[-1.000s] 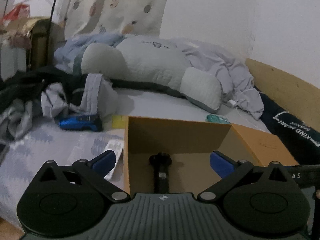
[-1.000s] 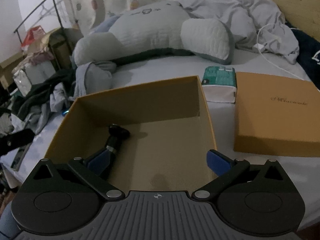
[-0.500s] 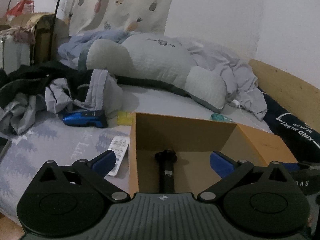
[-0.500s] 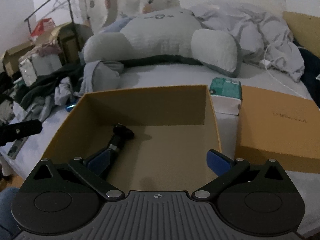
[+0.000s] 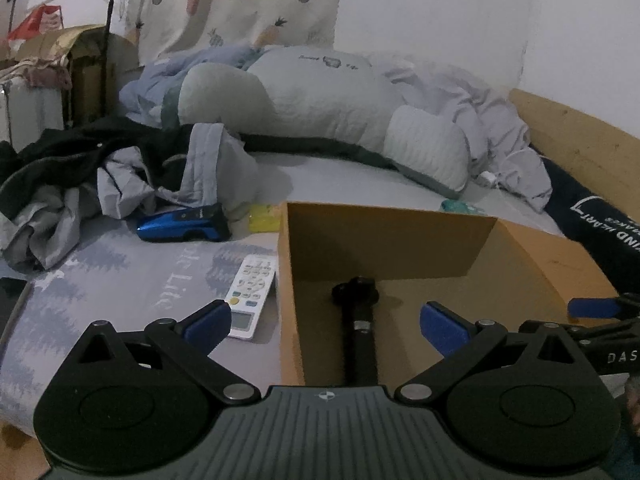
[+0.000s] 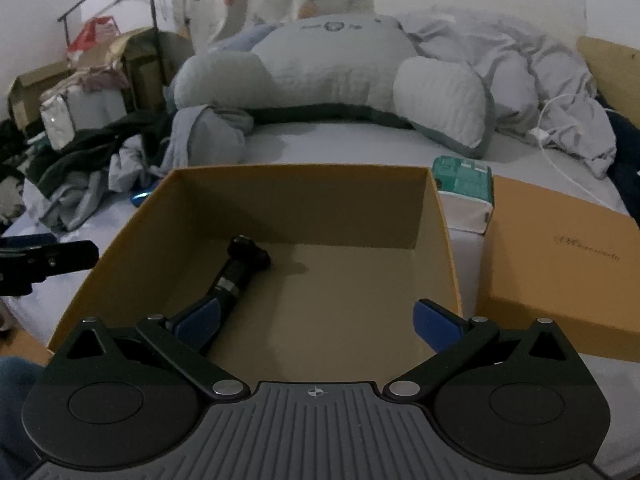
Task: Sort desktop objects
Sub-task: 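Withdraw the left tool upward away from the box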
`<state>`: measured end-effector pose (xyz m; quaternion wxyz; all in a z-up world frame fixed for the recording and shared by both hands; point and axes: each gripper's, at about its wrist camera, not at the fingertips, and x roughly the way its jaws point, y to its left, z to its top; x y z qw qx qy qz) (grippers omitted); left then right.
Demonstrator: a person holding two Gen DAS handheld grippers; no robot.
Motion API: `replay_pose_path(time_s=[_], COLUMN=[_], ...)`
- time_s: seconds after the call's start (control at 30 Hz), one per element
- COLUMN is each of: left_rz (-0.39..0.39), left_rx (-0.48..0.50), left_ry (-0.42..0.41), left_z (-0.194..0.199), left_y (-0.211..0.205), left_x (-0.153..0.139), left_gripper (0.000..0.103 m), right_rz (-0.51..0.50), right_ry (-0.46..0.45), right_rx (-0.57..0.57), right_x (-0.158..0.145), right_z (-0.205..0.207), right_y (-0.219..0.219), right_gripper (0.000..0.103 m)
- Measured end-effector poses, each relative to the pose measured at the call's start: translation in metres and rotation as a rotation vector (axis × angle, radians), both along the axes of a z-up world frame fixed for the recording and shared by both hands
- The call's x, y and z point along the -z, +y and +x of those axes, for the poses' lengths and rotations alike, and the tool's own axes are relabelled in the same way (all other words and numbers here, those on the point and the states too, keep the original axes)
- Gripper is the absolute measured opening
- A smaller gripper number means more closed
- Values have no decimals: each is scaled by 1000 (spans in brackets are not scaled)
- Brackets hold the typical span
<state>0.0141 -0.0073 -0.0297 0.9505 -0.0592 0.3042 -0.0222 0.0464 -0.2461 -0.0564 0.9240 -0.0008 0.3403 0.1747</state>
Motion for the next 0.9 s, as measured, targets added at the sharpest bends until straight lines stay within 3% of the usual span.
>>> replay_pose_path(time_s=[0.5, 0.9], left_rz=[-5, -53], left_rx=[-31, -129], left_ry=[13, -21], left_z=[2, 0], left_y=[11, 51], left_x=[-6, -21], left_gripper=[103, 103], right_rz=[6, 5], right_ry=[-28, -78], right_rx=[-64, -173], right_x=[-16, -42], right_z=[-10, -13], right_y=[19, 50], right_gripper=[103, 103])
